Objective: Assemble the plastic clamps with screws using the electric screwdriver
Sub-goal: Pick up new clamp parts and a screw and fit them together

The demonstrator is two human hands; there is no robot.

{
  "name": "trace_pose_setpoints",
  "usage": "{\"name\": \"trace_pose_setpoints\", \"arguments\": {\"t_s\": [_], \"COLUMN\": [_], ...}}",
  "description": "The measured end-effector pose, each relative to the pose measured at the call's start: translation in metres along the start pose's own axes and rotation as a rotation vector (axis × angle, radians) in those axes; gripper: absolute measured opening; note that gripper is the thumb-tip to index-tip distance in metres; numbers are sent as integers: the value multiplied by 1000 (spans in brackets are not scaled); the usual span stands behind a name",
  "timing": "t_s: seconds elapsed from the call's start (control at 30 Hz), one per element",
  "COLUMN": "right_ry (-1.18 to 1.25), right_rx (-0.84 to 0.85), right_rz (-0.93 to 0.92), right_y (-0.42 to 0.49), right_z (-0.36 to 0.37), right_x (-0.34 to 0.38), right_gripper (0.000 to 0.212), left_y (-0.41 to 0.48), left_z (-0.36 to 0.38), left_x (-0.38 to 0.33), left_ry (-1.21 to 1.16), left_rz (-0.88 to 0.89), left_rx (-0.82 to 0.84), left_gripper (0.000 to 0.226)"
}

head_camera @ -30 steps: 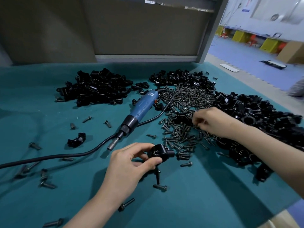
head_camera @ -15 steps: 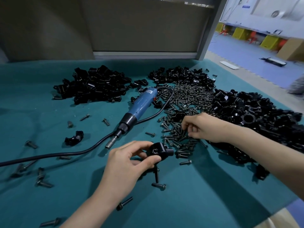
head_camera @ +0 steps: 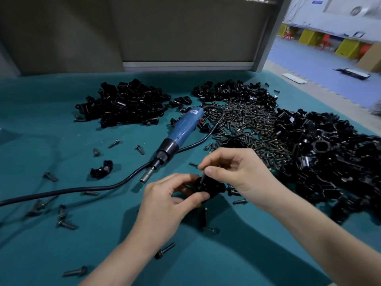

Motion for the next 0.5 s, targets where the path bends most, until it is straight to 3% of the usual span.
{"name": "trace_pose_setpoints", "arguments": {"t_s": [0.27,0.5], "right_ry": [-29,-203], "right_rx": [-26,50], "right_rz": [-55,-84], "right_y": [-3,-6], "right_z": [-4,-7], "right_x": [2,10], "right_gripper": [18,21], "left_y": [1,2], "left_z": [2,2], "left_x": [1,-1], "left_ry": [-6,-12], "left_rz": [-19,0], "left_rx": [19,18], "left_gripper": [29,26]}}
Point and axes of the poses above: each hand's wrist, its own y-axis towards the middle knuckle, its own z-axis out of the palm, x = y × z, the point moved 4 cm from there along y, towards the middle knuckle, and after that the axes turned 7 degrees about x, right-handed, at the moved point
